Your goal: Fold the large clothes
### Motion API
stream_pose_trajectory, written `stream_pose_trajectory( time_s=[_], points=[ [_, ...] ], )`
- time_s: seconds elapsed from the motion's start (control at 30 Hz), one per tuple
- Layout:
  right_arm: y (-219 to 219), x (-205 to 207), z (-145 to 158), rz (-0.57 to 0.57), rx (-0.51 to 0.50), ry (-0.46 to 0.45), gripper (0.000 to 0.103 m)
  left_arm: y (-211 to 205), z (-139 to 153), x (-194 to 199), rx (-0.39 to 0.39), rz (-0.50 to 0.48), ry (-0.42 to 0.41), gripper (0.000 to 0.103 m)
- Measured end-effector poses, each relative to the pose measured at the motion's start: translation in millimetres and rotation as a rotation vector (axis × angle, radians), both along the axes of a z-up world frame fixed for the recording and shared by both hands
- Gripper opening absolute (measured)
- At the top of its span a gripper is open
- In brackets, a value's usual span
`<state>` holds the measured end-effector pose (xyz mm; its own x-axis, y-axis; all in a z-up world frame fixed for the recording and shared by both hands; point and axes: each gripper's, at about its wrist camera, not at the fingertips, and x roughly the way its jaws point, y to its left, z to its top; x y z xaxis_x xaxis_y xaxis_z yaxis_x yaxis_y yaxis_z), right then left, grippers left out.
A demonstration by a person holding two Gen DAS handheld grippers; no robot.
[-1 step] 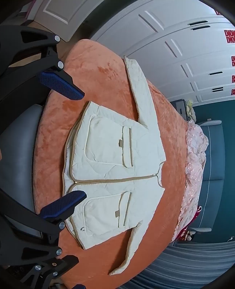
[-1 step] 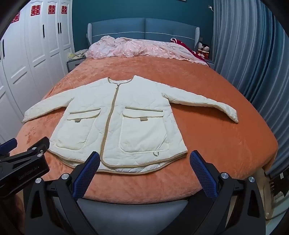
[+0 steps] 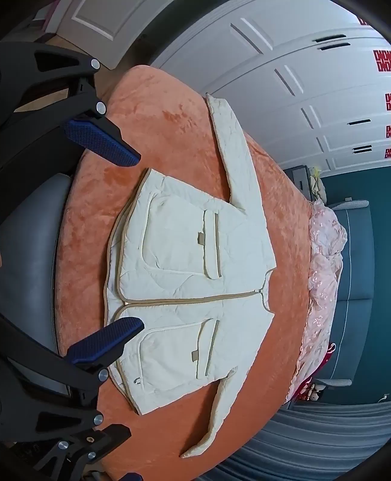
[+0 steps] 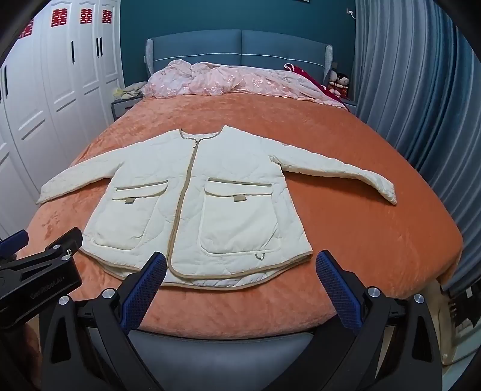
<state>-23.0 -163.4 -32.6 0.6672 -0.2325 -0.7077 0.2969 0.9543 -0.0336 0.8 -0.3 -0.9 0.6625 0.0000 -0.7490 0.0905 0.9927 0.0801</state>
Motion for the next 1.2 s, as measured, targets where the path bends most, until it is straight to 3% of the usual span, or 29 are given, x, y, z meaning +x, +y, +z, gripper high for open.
stream_pose_trajectory(
  time_s=[1.2],
  points=[
    [7, 4, -9, 0.008, 0.009, 0.015, 0.098, 0, -10, 5, -0.016, 0.000, 0.034, 0.098]
  ],
)
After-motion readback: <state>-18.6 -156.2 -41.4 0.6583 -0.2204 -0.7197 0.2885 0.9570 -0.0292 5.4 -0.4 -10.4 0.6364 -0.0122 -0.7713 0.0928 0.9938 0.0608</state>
